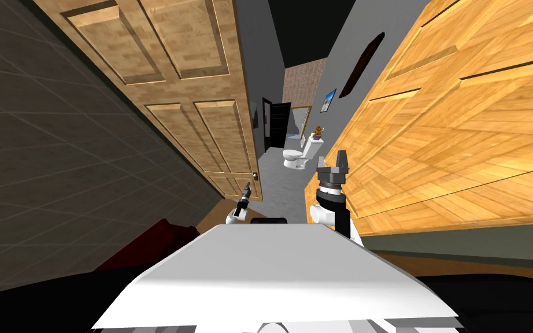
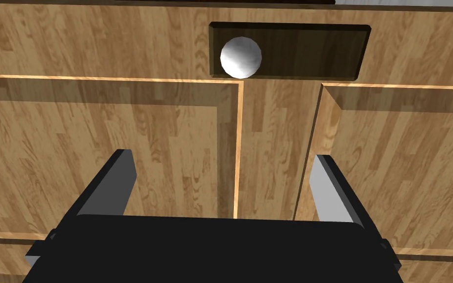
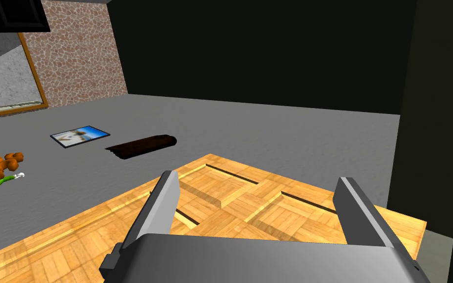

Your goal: Push the door open

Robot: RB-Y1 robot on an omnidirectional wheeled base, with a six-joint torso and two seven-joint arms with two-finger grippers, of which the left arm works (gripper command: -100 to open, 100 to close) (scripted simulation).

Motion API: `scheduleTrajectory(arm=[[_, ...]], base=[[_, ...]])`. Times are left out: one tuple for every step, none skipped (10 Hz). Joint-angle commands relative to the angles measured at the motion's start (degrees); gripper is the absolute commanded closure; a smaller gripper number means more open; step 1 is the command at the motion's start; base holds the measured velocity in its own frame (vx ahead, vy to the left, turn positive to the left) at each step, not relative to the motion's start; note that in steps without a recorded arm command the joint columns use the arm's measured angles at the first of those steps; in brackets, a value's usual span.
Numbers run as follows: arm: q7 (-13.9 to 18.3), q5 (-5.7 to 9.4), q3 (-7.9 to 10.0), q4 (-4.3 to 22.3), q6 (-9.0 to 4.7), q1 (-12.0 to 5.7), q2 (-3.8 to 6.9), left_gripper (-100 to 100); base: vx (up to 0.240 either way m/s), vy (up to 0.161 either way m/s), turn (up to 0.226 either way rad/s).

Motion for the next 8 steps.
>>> scheduleTrajectory(arm=[[-0.12,0.07,0.14,0.08,-0.24,0.06,0.10,-100],[-0.15,0.09,0.18,0.11,-0.32,0.08,0.12,-100],[-0.24,0.15,0.29,0.17,-0.49,0.12,0.15,-100],[-0.33,0.20,0.40,0.24,-0.68,0.16,0.15,-100],[-0.42,0.26,0.51,0.30,-0.88,0.21,0.13,-100],[-0.52,0.32,0.63,0.37,-1.08,0.26,0.08,-100],[-0.65,0.40,0.79,0.47,-1.35,0.32,-0.03,-100],[-0.72,0.45,0.88,0.52,-1.50,0.36,-0.12,-100]], base=[[0.060,-0.027,-0.031],[0.154,-0.013,-0.015],[0.194,-0.014,-0.018],[0.212,-0.028,-0.025],[0.234,-0.032,-0.031],[0.225,-0.040,-0.023],[0.220,-0.038,-0.029],[0.207,-0.027,-0.030]])
